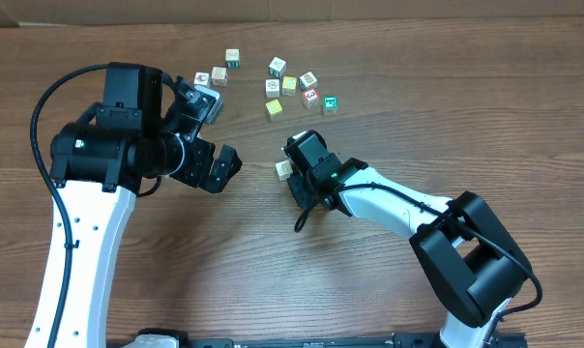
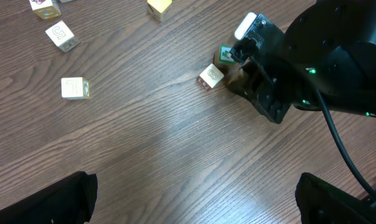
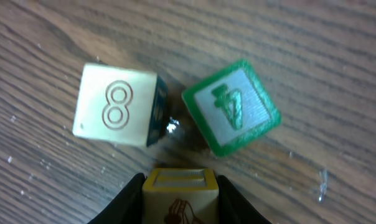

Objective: Form a circle

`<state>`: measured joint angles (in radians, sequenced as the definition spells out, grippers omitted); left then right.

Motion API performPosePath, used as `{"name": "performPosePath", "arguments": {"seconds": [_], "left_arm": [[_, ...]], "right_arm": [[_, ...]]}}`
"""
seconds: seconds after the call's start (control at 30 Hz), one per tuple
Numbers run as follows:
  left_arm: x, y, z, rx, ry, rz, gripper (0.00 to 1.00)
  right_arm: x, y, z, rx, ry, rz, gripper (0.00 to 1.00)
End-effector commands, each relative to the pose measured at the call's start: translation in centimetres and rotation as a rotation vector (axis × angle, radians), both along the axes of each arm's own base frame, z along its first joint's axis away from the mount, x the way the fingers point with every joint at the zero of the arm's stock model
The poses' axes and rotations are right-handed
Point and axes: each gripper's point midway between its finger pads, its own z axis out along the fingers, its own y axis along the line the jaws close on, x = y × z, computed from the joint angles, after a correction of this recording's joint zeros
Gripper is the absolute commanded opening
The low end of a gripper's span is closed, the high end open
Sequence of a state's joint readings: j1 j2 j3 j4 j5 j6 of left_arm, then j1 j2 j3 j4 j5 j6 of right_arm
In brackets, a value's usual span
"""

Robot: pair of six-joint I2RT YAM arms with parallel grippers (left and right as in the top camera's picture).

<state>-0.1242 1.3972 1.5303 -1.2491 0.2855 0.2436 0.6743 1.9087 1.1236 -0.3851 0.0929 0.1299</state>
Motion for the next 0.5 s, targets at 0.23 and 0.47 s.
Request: {"name": "performPosePath", "arguments": {"seconds": [0.23, 0.47], "left_arm": [[-0.04, -0.31, -0.19, -0.007, 0.003, -0.028, 1.0], [-0.04, -0.31, -0.19, -0.007, 0.003, -0.028, 1.0]], "right_arm": [[0.01, -0.17, -0.39, 0.009, 0.013, -0.004, 0.29], [-0.09, -0.26, -0.45, 0.033, 0.034, -0.07, 0.29]]}}
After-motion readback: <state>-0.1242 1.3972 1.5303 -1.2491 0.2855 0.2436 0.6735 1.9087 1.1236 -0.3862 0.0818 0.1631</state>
